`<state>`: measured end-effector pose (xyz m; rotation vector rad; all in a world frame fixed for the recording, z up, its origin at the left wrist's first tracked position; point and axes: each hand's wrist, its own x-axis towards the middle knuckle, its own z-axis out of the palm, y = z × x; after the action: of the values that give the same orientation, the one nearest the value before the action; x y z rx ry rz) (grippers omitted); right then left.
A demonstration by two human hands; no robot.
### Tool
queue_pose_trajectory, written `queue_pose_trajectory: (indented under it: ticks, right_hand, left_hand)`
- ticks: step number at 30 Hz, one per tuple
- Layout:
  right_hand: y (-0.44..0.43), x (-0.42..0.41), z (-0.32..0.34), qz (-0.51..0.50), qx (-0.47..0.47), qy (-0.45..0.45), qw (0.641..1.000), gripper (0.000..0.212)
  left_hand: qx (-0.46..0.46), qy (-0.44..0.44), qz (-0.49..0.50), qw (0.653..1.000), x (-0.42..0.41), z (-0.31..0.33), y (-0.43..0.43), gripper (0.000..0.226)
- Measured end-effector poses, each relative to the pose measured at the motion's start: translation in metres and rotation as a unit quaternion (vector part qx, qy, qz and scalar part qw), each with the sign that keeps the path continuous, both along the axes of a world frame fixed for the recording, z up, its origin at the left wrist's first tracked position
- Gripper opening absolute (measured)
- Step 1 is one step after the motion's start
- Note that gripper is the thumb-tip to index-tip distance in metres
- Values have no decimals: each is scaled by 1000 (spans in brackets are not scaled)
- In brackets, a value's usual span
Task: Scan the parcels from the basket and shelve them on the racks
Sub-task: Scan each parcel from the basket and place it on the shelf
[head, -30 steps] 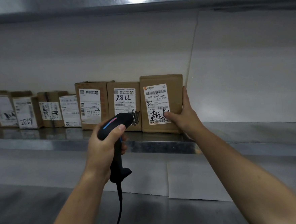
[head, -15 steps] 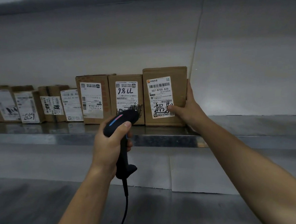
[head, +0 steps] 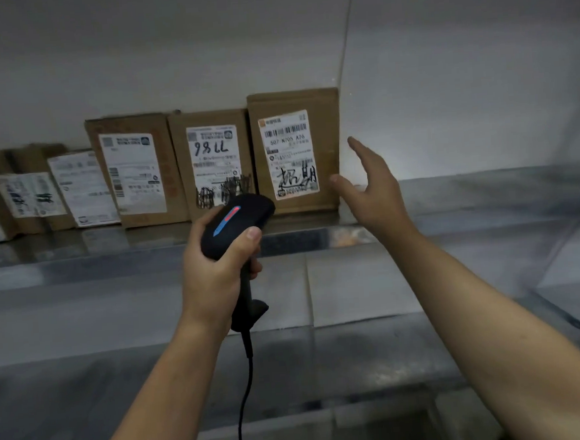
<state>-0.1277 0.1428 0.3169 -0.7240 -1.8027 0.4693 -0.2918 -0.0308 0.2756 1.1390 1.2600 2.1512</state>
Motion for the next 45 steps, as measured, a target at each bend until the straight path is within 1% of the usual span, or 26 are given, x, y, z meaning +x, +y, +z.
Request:
queue_pose_trajectory:
  ticks: [2,5,8,13,16,20,22,25,29,31,33,36,40,45]
  right_hand:
    - [-6,10,-16,-32,26,-7,999,59]
    - [-19,30,-35,-84,56,-15,995,51]
    - [-33,53,-54,-136,96,-36,985,49]
    - [-59,89,-93,-193,84,-80,974,51]
    - [-78,111,-116,-223,44,-99,969,54]
    - [-105,143,-146,-266,-19,-117,956,60]
    - [-119,158,-164,-285,-46,-123,949,62]
    - [-137,179,-191,-312,-81,-121,939,62]
    - [-154,204,-225,-331,-147,-110,926,63]
    - [-160,218,-240,-342,-174,-102,918,63]
    - [-165,233,-254,-354,-200,-87,910,61]
    - [-170,257,-273,-374,-245,-67,892,57]
    - [-173,299,-296,-404,-305,-47,861,59]
    - [-172,354,-320,-440,-361,-19,822,61]
  left_hand:
    - [-12,13,-19,1000,3,-7,0,56]
    - [-20,21,-54,998,13,-15,1,66]
    - [-25,35,-90,995,25,-24,3,64]
    - [-58,62,-141,986,46,-45,1,66]
    - [-74,63,-166,981,60,-59,0,76]
    - [-102,72,-206,971,79,-84,-3,80]
    - [-120,78,-227,963,89,-95,-5,77]
    - [-144,85,-252,953,106,-112,-7,65]
    - [-169,97,-289,937,133,-126,-3,58]
    - [-184,102,-305,929,148,-134,2,60]
    - [-197,114,-316,921,163,-145,10,69]
    - [-224,135,-322,910,188,-166,22,68]
    - [-249,151,-340,894,232,-183,38,72]
    - [-265,168,-366,876,293,-194,55,68]
